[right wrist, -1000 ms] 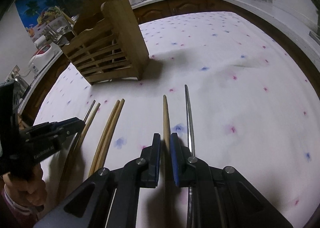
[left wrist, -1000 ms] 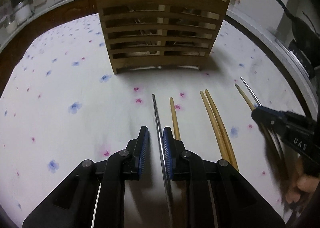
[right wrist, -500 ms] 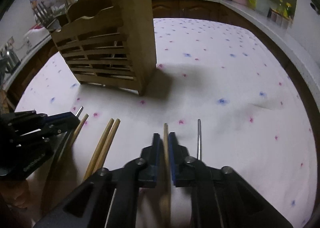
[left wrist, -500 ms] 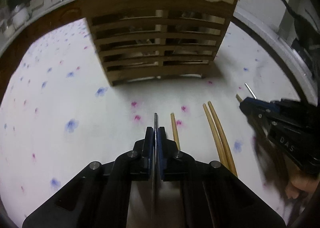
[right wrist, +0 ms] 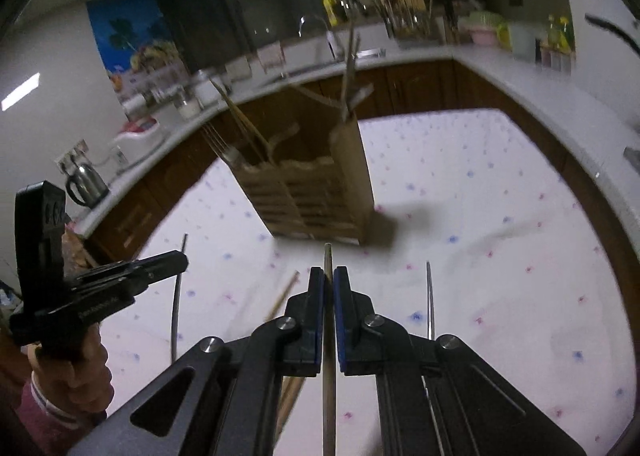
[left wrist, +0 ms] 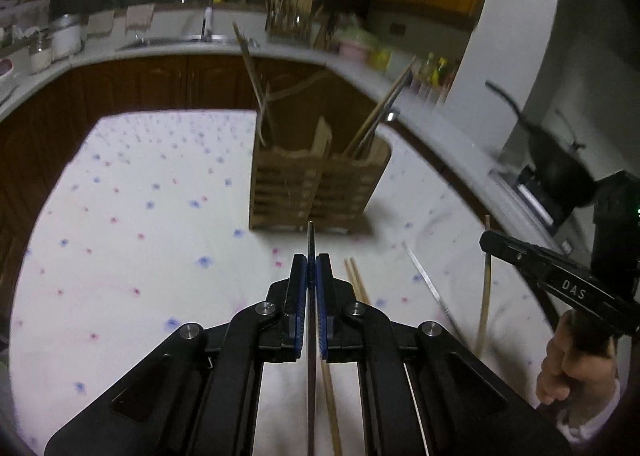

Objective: Organize utensils
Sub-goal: 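Carry both chopsticks upright and lower them into the wooden holder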

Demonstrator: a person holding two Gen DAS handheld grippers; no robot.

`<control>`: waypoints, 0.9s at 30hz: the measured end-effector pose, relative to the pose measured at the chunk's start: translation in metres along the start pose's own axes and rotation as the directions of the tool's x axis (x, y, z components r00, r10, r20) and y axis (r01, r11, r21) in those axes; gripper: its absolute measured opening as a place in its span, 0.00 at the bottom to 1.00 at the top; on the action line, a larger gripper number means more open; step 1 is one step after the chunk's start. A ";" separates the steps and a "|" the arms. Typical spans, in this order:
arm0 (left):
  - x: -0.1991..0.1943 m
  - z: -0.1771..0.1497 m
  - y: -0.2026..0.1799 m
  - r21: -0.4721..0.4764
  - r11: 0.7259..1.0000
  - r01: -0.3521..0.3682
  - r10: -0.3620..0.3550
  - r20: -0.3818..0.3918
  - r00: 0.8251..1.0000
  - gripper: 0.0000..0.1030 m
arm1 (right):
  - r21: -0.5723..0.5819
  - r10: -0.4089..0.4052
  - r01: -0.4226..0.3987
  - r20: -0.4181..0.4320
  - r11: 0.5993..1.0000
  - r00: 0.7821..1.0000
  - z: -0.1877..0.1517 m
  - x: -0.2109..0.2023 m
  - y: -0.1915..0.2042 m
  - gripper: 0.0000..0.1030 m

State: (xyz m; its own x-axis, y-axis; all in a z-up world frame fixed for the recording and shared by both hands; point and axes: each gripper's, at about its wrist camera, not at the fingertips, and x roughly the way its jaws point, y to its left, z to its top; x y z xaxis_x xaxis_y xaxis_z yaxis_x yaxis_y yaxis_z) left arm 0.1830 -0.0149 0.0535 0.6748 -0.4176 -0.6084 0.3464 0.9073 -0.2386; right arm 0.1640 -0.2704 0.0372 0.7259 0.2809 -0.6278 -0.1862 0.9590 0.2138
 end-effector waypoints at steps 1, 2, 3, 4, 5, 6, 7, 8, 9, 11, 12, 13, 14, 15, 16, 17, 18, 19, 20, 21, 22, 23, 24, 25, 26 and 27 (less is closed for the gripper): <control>-0.006 0.002 -0.001 -0.002 1.000 0.003 -0.003 0.012 1.000 0.04 | 0.004 0.006 -0.006 0.014 1.000 1.000 0.003 -0.006 0.000 0.05; -0.012 0.003 -0.001 -0.003 1.000 0.005 -0.005 0.023 1.000 0.04 | 0.007 0.012 -0.012 0.030 1.000 0.999 0.005 -0.013 0.001 0.05; -0.020 0.006 -0.001 -0.003 1.000 0.007 -0.007 0.041 0.999 0.04 | 0.008 0.014 -0.015 0.045 1.000 0.999 0.008 -0.018 0.002 0.05; -0.025 0.007 -0.001 -0.003 1.000 0.007 -0.007 0.052 0.999 0.04 | 0.007 0.016 -0.017 0.064 1.000 0.998 0.011 -0.025 0.004 0.05; -0.030 0.009 0.000 -0.004 1.000 0.008 -0.008 0.063 0.998 0.04 | 0.005 0.017 -0.018 0.078 1.000 0.997 0.013 -0.031 0.005 0.05; -0.033 0.011 0.001 -0.006 1.000 0.008 -0.008 0.074 0.997 0.04 | 0.000 0.017 -0.017 0.096 1.000 0.995 0.017 -0.037 0.008 0.05; -0.038 0.013 0.001 -0.006 1.000 0.008 -0.007 0.087 0.996 0.04 | -0.005 0.015 -0.014 0.111 1.000 0.994 0.020 -0.042 0.010 0.05; -0.040 0.014 0.002 -0.007 1.000 0.007 -0.006 0.095 0.995 0.04 | -0.007 0.014 -0.013 0.124 1.000 0.992 0.023 -0.046 0.011 0.05; -0.043 0.016 0.003 -0.008 1.000 0.006 -0.005 0.104 0.995 0.04 | -0.007 0.014 -0.013 0.138 1.000 0.990 0.025 -0.050 0.011 0.05; -0.044 0.018 0.004 -0.011 1.000 0.003 -0.001 0.112 0.994 0.04 | -0.007 0.014 -0.013 0.163 1.000 0.987 0.031 -0.056 0.012 0.05; -0.045 0.019 0.006 -0.018 1.000 0.001 0.001 0.117 0.993 0.04 | -0.008 0.013 -0.012 0.171 1.000 0.985 0.034 -0.057 0.014 0.05; -0.046 0.020 0.007 -0.022 1.000 0.001 0.002 0.120 0.993 0.04 | -0.010 0.012 -0.011 0.179 1.000 0.984 0.036 -0.059 0.014 0.05; -0.046 0.020 0.007 -0.024 1.000 0.000 0.003 0.122 0.993 0.04 | -0.010 0.011 -0.009 0.186 1.000 0.983 0.038 -0.059 0.015 0.05; -0.046 0.021 0.008 -0.027 1.000 -0.003 0.006 0.126 0.992 0.04 | -0.011 0.011 -0.010 0.191 1.000 0.982 0.040 -0.059 0.015 0.05; -0.047 0.022 0.009 -0.028 1.000 -0.005 0.008 0.129 0.992 0.04 | -0.012 0.011 -0.009 0.195 1.000 0.981 0.042 -0.059 0.016 0.05; -0.046 0.023 0.009 -0.028 1.000 -0.007 0.010 0.131 0.991 0.04 | -0.013 0.011 -0.008 0.198 1.000 0.980 0.044 -0.058 0.016 0.05; -0.048 0.023 0.009 -0.028 1.000 -0.010 0.014 0.134 0.991 0.04 | -0.012 0.010 -0.008 0.200 1.000 0.980 0.044 -0.058 0.016 0.05; -0.048 0.025 0.010 -0.029 1.000 -0.013 0.017 0.139 0.990 0.04 | -0.011 0.010 -0.008 0.203 1.000 0.979 0.045 -0.057 0.015 0.05; -0.049 0.027 0.010 -0.030 0.999 -0.014 0.018 0.143 0.989 0.04 | -0.010 0.010 -0.008 0.204 1.000 0.979 0.046 -0.056 0.015 0.05; -0.049 0.029 0.010 -0.031 0.999 -0.016 0.020 0.150 0.989 0.04 | -0.010 0.010 -0.009 0.206 1.000 0.978 0.047 -0.056 0.014 0.05; -0.051 0.033 0.011 -0.034 0.999 -0.017 0.022 0.159 0.987 0.04 | -0.009 0.011 -0.009 0.209 1.000 0.978 0.049 -0.056 0.014 0.05; -0.051 0.036 0.011 -0.035 0.999 -0.018 0.023 0.165 0.986 0.04 | -0.007 0.010 -0.008 0.216 1.000 0.976 0.051 -0.055 0.014 0.05; -0.053 0.040 0.012 -0.038 0.999 -0.018 0.025 0.175 0.984 0.04 | -0.007 0.009 -0.008 0.222 1.000 0.975 0.053 -0.056 0.014 0.05; -0.056 0.047 0.012 -0.039 0.999 -0.019 0.026 0.192 0.981 0.04 | -0.006 0.009 -0.008 0.229 1.000 0.973 0.055 -0.056 0.014 0.05; -0.058 0.053 0.012 -0.041 0.999 -0.019 0.027 0.206 0.978 0.04 | -0.004 0.009 -0.008 0.241 1.000 0.971 0.060 -0.057 0.014 0.05; -0.059 0.057 0.011 -0.042 0.999 -0.018 0.027 0.218 0.976 0.04 | -0.002 0.008 -0.008 0.251 1.000 0.968 0.064 -0.057 0.014 0.05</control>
State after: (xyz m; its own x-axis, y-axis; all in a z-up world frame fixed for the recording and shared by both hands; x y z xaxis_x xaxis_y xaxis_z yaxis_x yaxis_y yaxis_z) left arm 0.1843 0.0171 0.1300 0.8097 -0.3936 -0.4353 0.3060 0.9161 -0.2592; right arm 0.1625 -0.2756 0.1243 0.8671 0.2703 -0.4185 -0.1935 0.9568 0.2171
